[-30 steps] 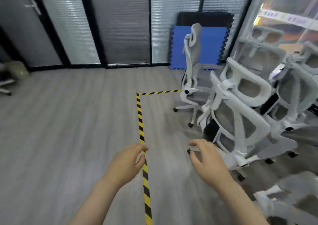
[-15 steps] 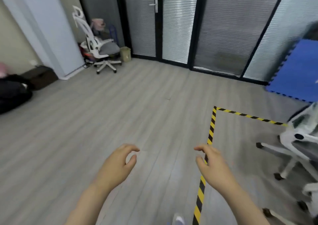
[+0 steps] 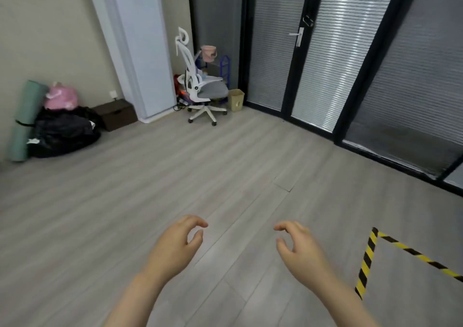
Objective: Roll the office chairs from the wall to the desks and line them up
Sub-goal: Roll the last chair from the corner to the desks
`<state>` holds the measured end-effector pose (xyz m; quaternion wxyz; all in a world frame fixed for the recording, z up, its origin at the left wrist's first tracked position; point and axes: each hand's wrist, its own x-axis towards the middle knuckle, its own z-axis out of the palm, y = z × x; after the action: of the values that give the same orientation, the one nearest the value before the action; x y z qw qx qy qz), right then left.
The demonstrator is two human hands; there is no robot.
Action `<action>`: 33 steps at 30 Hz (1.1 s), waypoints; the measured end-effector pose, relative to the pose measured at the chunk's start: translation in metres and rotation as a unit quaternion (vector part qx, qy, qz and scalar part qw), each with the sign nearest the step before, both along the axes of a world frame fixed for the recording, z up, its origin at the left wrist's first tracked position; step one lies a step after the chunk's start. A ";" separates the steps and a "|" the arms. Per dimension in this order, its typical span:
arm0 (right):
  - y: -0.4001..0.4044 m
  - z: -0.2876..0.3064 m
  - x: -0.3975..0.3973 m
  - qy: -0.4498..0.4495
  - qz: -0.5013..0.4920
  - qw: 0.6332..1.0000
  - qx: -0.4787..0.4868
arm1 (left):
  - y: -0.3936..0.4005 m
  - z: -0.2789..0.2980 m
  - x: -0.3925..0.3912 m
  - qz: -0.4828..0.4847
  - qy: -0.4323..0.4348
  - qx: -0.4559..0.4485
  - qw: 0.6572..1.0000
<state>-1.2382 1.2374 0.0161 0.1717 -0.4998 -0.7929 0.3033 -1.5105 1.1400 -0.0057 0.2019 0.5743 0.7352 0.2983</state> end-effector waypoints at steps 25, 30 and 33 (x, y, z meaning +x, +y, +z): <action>0.526 -0.003 -0.379 0.017 0.053 0.998 0.027 | 0.485 0.015 -0.367 0.051 0.073 -0.010 0.996; 0.651 -0.019 -0.439 0.013 0.040 0.999 0.034 | 0.595 -0.006 -0.433 0.059 0.089 -0.020 0.994; 0.737 -0.025 -0.481 0.012 0.040 0.998 0.041 | 0.677 -0.011 -0.473 0.066 0.088 -0.027 0.994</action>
<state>-1.7190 1.9741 -0.0090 0.1890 -0.4563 -0.8221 0.2830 -1.9838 1.8166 -0.0166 0.1317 0.5426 0.7941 0.2400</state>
